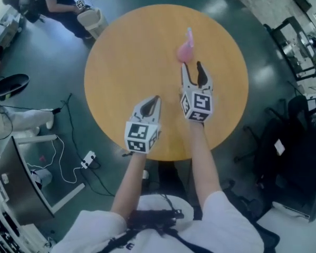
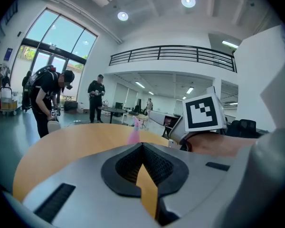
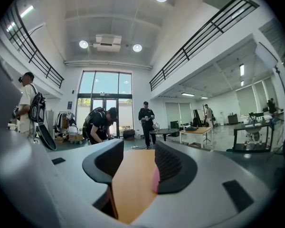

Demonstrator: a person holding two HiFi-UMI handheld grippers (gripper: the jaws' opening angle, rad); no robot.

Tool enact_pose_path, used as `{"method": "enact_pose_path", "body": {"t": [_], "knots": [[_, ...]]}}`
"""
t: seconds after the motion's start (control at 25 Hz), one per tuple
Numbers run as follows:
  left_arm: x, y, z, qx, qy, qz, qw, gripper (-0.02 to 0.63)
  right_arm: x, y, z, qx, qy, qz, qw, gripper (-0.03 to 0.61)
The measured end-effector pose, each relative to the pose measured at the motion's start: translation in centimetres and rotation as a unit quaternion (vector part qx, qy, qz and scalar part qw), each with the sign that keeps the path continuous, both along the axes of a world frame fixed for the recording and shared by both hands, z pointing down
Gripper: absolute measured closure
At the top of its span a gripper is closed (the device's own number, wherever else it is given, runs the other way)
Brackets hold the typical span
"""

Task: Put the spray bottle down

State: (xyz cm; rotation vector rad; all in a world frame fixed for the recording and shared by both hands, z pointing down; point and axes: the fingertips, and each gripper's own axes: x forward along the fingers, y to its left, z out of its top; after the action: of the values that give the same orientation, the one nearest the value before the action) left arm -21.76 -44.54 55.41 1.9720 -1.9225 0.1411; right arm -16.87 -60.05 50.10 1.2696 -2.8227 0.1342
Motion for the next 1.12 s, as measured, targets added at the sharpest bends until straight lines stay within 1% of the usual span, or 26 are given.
{"method": "enact_pose_path", "body": {"t": [0.04,0.16,0.28,0.36,0.44,0.56,0.72,0.8,0.96,1.12], "knots": [[0.2,1.1,-0.7,0.005,-0.001,0.002,1.0,0.603,0.2,1.9,-0.6,-0.004,-0.002,-0.003,1.0,0.35],[0.2,2.9,-3.4,0.035,-0.019,0.012,0.9991,0.603,0.2,6.3,-3.2,0.001,-0.005,-0.014,1.0,0.36],[0.1,5.1,-6.3,0.062,-0.035,0.016,0.9974,0.603,0.2,11.4,-5.6,0.008,0.012,-0.032,0.999,0.366],[-0.2,7.0,-8.2,0.08,-0.043,0.014,0.9957,0.603,0.6,14.8,-7.3,0.016,0.015,-0.035,0.999,0.415],[-0.6,9.2,-9.8,0.094,-0.05,0.013,0.9943,0.603,1.2,18.2,-9.1,0.021,0.005,-0.032,0.999,0.444],[-0.8,12.5,-11.6,0.099,-0.058,0.027,0.993,0.603,2.1,22.7,-10.9,0.023,-0.004,-0.02,1.0,0.49],[0.0,14.9,-14.6,0.126,-0.063,0.041,0.9892,0.603,3.2,26.2,-12.5,0.013,-0.012,-0.004,1.0,0.533],[0.6,15.9,-15.9,0.139,-0.066,0.042,0.9872,0.603,3.8,27.8,-13.2,0.019,-0.015,0.004,1.0,0.551],[1.6,18.5,-18.0,0.162,-0.069,0.046,0.9832,0.603,5.3,30.5,-14.5,0.05,0.005,0.035,0.998,0.554],[1.6,20.7,-18.8,0.169,-0.071,0.048,0.9819,0.603,5.2,33.2,-15.3,0.061,-0.004,0.039,0.997,0.555]]}}
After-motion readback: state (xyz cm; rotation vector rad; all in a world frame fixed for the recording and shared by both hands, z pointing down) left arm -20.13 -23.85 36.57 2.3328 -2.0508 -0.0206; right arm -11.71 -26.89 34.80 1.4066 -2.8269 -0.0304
